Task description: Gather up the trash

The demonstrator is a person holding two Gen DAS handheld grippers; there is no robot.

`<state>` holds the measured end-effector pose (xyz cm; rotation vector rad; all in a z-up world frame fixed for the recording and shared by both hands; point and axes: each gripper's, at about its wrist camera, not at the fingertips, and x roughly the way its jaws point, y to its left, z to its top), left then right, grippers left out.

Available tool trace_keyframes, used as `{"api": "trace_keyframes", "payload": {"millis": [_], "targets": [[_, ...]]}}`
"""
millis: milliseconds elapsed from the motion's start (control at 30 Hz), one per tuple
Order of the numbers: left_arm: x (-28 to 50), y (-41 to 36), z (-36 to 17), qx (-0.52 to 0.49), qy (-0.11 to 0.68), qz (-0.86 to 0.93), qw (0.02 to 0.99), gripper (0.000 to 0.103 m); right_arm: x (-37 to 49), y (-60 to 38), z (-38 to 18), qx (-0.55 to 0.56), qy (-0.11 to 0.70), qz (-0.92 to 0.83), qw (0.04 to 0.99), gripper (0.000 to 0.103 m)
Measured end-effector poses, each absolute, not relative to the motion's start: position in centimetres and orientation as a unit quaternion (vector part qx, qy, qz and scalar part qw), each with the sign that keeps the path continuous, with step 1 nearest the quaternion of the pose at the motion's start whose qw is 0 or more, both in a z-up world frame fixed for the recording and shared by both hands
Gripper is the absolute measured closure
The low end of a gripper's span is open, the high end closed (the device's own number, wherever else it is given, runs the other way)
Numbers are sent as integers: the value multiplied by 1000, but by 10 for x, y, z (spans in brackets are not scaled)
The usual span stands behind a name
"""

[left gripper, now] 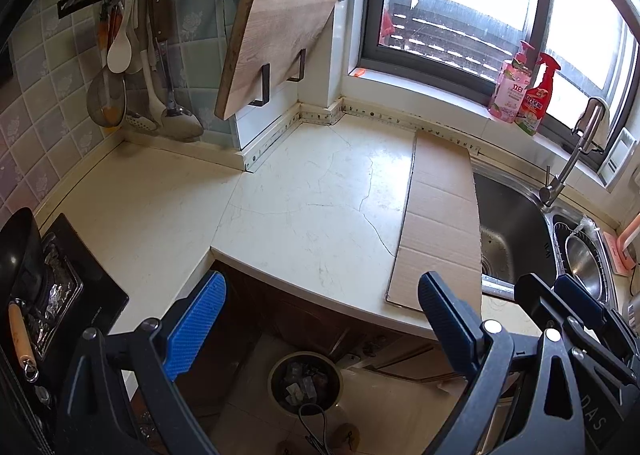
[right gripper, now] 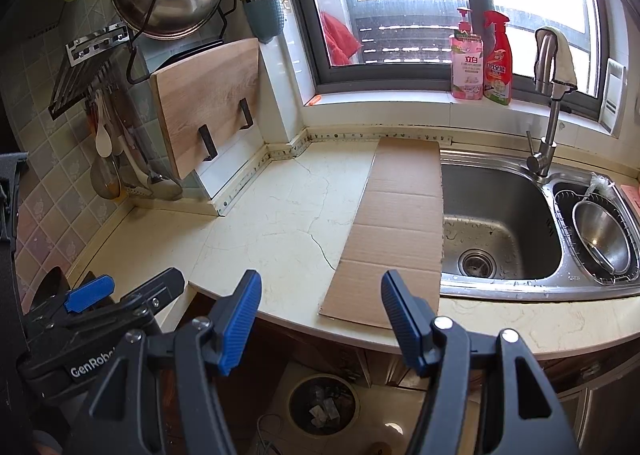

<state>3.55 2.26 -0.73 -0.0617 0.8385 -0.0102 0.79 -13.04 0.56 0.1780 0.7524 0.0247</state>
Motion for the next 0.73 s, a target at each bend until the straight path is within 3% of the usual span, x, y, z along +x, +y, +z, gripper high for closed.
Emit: {"api": "trace_keyframes", "payload": {"millis": [733], "targets": [[48,-3,-6,-15,400,11,916,7,21,-156,1,98,364,30,926,40]]}}
